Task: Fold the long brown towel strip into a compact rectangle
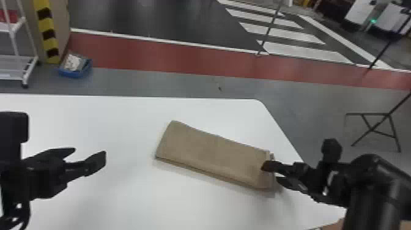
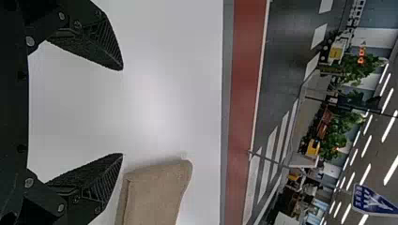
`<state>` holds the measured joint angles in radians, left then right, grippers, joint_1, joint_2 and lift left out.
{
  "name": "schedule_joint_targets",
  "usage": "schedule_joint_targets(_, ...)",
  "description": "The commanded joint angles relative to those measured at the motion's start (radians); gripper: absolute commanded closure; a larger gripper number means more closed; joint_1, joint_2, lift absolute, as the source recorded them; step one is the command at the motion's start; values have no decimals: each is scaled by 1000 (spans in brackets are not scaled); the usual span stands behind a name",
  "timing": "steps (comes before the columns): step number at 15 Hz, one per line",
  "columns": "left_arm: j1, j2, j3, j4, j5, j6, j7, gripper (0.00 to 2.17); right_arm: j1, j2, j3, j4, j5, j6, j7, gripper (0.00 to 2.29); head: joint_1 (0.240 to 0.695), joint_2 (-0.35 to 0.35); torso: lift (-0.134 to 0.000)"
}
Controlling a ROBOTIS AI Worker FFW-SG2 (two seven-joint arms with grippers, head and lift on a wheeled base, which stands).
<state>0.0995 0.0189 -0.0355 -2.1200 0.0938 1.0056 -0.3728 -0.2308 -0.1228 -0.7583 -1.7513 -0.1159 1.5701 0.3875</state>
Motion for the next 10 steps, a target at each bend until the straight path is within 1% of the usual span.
schedule_joint_targets(1,2,4,0,-2,1,0,-1,269,-1,0,2,7,13,2,-3,535,695,-350,-124)
schedule_joint_targets(2,3,6,2,-3,1,0,-1,269,-2,2,-1,7,5,2,1,751,695,-350,-124)
schedule_joint_targets(3,3,6,0,-3,1,0,-1,269,-2,5,-13,1,-19,2,8,981,695,-350,-124)
schedule_joint_targets(4,3,6,-1,-3,1,0,-1,269,-2,5,-22,-13,-37,2,10,1180,695,-350,-124)
schedule_joint_targets(5,3,6,-1,-5,1,0,-1,269,-2,5,-27,-27,-50,2,10,1332,695,-350,-124)
schedule_joint_targets(7,3,6,-4,-5,1,3,-1,269,-2,8,-53,-50,-91,2,10,1372,695,-350,-124)
schedule_joint_targets(8,3,6,-6,-8,0,3,-1,269,-2,11,-76,-63,-122,2,11,1453,695,-350,-124)
schedule_joint_targets(10,3,6,-4,-15,-2,12,-1,269,11,12,-119,-117,-192,2,21,1453,695,-350,-124)
